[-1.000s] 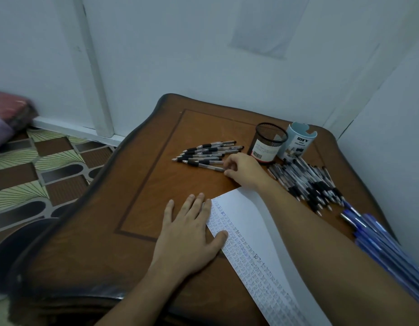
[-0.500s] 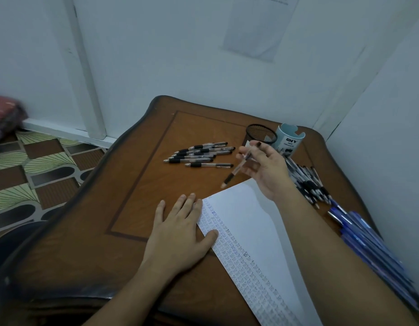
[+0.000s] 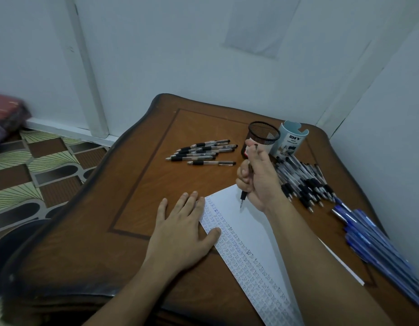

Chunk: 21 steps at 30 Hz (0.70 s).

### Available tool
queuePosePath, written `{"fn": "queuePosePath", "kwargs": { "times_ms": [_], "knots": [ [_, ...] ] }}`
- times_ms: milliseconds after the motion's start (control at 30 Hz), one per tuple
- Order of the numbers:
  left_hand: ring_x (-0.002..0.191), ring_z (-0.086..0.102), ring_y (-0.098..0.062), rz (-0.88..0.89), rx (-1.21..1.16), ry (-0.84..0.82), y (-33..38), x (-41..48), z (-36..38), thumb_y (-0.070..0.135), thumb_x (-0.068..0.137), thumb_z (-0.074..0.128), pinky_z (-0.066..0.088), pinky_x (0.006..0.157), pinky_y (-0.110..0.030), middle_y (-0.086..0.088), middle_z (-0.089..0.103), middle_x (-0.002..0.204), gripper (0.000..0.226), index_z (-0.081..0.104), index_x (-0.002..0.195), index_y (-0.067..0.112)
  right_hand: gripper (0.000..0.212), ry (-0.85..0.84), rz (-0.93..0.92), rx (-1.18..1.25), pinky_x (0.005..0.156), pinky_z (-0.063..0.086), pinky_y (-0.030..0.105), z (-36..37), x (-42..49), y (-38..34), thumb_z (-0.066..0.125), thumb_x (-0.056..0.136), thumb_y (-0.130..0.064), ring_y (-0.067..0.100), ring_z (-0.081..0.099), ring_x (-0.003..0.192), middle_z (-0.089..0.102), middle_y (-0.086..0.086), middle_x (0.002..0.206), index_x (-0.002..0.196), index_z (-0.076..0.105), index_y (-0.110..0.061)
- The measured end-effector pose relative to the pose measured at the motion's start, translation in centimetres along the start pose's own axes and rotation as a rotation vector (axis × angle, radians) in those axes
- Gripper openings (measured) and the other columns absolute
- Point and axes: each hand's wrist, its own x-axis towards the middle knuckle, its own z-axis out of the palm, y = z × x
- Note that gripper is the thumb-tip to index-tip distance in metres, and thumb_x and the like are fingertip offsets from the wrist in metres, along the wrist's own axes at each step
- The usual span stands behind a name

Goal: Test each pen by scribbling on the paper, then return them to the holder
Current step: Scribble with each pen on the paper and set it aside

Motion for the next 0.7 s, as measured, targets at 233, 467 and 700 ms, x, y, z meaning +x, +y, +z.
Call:
{"fn": "queuePosePath", "kwargs": {
  "times_ms": [233, 467, 700],
  "knots": [
    [0.15, -0.006, -0.007, 0.006, 0.029, -0.008, -0.1, 0.1, 0.1, 0.074, 0.085, 0.01, -0.009, 0.119, -0.047, 0.01, -0.001, 0.164, 0.084, 0.007, 0.156, 0.031, 0.049, 0.098, 0.098, 0.181, 0.063, 0.054, 0.033, -1.0, -0.1, 1.1, 0.039, 0.104, -0.043, 0.017, 0.061, 0.056, 0.059, 0.006, 0.059, 0.084, 0.064, -0.006],
    [0.15, -0.005, -0.007, 0.001, 0.023, 0.001, 0.0, 0.0, 0.0, 0.074, 0.085, 0.011, -0.008, 0.12, -0.047, 0.01, 0.0, 0.164, 0.083, 0.009, 0.156, 0.032, 0.033, 0.021, 0.038, -0.135, 0.049, 0.045, 0.025, -1.6, 0.2, 3.1, 0.056, 0.093, -0.039, 0.019, 0.058, 0.06, 0.068, 0.009, 0.071, 0.09, 0.063, -0.007],
    [0.15, -0.004, -0.008, 0.006, 0.033, 0.019, 0.0, 0.0, 0.2, 0.074, 0.086, 0.012, -0.007, 0.12, -0.048, 0.009, 0.002, 0.165, 0.083, 0.01, 0.156, 0.031, 0.024, -0.112, -0.021, -0.38, 0.057, 0.047, 0.024, -0.9, 1.5, 4.6, 0.068, 0.087, -0.03, 0.018, 0.059, 0.059, 0.064, 0.006, 0.065, 0.076, 0.057, -0.012]
  ]
}}
